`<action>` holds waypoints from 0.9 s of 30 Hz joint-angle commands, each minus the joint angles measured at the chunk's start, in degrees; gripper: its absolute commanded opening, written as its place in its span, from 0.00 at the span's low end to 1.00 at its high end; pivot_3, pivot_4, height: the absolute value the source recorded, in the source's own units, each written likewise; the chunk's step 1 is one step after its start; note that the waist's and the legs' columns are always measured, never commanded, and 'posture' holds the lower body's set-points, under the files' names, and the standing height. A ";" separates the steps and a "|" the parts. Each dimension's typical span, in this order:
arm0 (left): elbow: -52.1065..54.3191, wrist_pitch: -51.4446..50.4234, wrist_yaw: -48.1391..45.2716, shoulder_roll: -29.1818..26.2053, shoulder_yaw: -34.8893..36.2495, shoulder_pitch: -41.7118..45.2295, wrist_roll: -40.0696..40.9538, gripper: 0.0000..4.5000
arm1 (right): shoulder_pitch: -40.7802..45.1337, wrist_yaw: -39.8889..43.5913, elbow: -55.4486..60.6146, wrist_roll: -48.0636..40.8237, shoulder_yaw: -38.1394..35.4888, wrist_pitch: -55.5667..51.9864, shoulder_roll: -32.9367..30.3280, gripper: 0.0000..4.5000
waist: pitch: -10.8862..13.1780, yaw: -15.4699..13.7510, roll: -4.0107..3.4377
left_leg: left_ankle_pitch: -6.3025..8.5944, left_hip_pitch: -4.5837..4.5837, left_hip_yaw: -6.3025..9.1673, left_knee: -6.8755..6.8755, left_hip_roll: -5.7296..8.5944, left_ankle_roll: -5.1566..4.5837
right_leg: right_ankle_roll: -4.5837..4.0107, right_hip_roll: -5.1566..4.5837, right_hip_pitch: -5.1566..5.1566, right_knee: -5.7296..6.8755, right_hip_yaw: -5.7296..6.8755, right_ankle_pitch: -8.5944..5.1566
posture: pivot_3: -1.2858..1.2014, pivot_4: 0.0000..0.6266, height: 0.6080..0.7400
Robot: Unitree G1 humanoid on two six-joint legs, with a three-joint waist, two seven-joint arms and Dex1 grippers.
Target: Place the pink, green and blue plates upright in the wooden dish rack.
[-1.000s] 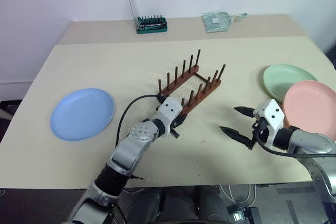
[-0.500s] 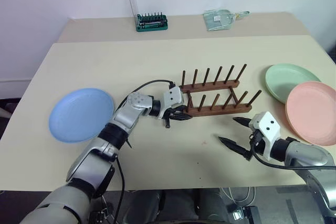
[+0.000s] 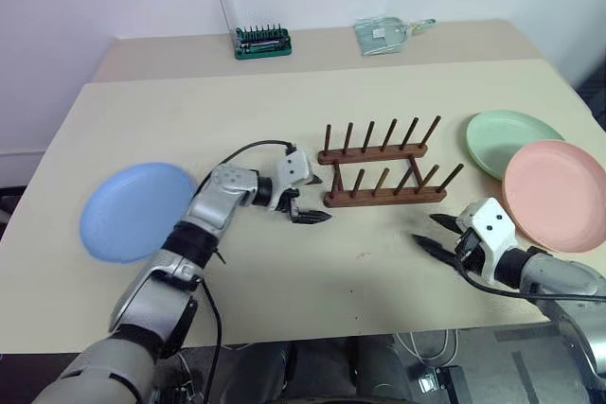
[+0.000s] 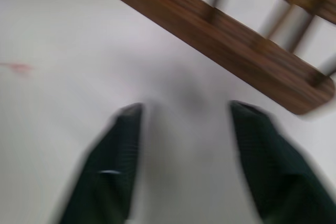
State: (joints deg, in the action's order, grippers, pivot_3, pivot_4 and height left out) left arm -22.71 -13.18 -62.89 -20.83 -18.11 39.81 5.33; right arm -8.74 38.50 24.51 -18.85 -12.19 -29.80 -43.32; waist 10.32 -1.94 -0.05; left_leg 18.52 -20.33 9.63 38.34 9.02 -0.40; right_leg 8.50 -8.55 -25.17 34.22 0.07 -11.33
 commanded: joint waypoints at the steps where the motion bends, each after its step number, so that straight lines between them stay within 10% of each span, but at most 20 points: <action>1: 10.13 -7.33 0.49 -2.19 1.51 -4.15 1.89 0.60 | 1.85 -0.95 -1.35 2.30 0.30 0.27 -0.91 0.14 | -0.02 -0.16 -0.03 | 0.00 0.00 0.00 0.00 0.00 0.00 | 0.00 0.00 -0.01 0.01 -0.01 0.00 | 0.52 0.24 1.00; 3: 14.87 -10.45 0.94 -2.38 0.41 -5.99 2.03 0.38 | 2.72 -1.40 -2.63 4.22 1.84 0.99 -1.05 0.00 | -0.02 -0.46 -0.03 | 0.00 -0.02 0.02 0.01 0.00 0.00 | 0.00 0.00 0.00 0.01 0.00 0.00 | 0.52 0.24 1.00; 18: 8.29 -13.42 32.51 13.66 -2.89 -4.50 -10.55 0.38 | 19.09 -7.99 -19.98 15.24 9.84 5.25 2.70 0.00 | -0.03 -0.35 0.01 | 0.01 0.09 0.02 0.80 0.06 -0.04 | 0.19 0.03 0.60 -0.12 0.01 0.37 | 0.52 0.24 1.00; 27: 6.73 -10.93 34.64 15.42 -2.60 -4.43 -10.27 0.38 | 23.05 -9.45 -23.21 17.09 10.07 7.52 4.21 0.00 | -0.04 -0.24 -0.01 | -0.10 0.06 0.00 0.79 0.07 -0.04 | 0.21 0.03 0.52 -0.08 -0.01 0.46 | 0.52 0.24 1.00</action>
State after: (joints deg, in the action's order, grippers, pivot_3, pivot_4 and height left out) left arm -15.17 -23.88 -28.73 -5.02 -21.37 35.90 -4.32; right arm 13.07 29.74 0.93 -2.29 -1.42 -23.31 -39.41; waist 10.28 -2.18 -0.06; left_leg 18.42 -20.27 9.63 39.13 9.09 -0.43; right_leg 8.70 -8.53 -24.66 34.14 0.06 -10.87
